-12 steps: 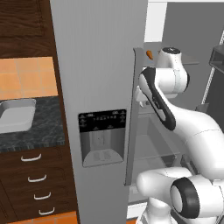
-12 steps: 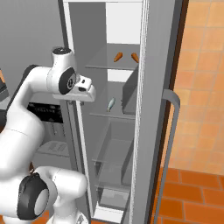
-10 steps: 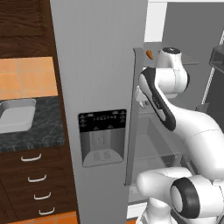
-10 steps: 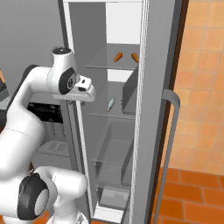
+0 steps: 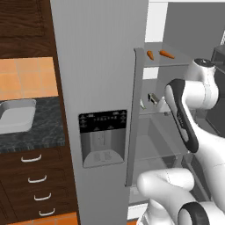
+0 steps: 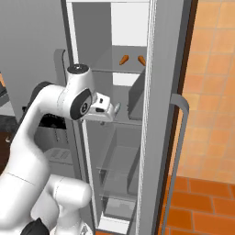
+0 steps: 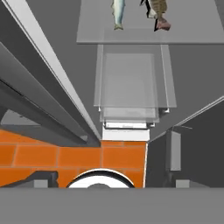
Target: Place one carrot and one fish in each tupperware on the nearby counter, to pack two identical lunches.
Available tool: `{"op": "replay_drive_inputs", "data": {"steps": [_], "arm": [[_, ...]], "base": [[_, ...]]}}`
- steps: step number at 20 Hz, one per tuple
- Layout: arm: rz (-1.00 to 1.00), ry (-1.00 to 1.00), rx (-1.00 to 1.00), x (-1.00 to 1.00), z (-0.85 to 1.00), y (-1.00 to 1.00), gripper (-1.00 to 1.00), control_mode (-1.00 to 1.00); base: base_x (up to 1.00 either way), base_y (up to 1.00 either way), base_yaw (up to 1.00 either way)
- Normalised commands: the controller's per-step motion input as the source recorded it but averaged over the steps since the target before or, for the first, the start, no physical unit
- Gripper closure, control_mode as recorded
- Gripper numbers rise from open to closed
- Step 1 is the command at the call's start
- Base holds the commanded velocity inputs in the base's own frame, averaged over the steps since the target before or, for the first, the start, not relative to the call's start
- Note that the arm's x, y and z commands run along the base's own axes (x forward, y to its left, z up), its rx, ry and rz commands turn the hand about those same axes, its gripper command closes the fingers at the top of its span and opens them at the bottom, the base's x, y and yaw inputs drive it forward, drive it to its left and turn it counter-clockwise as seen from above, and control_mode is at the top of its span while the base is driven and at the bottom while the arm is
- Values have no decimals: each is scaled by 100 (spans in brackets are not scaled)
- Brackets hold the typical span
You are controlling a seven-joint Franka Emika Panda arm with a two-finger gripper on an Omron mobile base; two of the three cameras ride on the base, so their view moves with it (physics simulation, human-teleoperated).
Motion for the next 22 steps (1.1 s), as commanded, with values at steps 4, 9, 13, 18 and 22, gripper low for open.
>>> {"op": "replay_drive_inputs", "data": {"steps": [4, 9, 13, 18, 22], "arm": [[1, 6, -11, -1, -49, -73, -100, -100], [8, -17, -16, 37, -64, -35, -100, -100], [9, -20, -1, 68, -17, -10, -100, -100], [5, -5, 5, 65, 8, -4, -100, -100], [0, 3, 6, 76, 11, -10, -100, -100]], "base": [[0, 0, 0], [0, 0, 0], [0, 0, 0], [0, 0, 0], [0, 0, 0]]}}
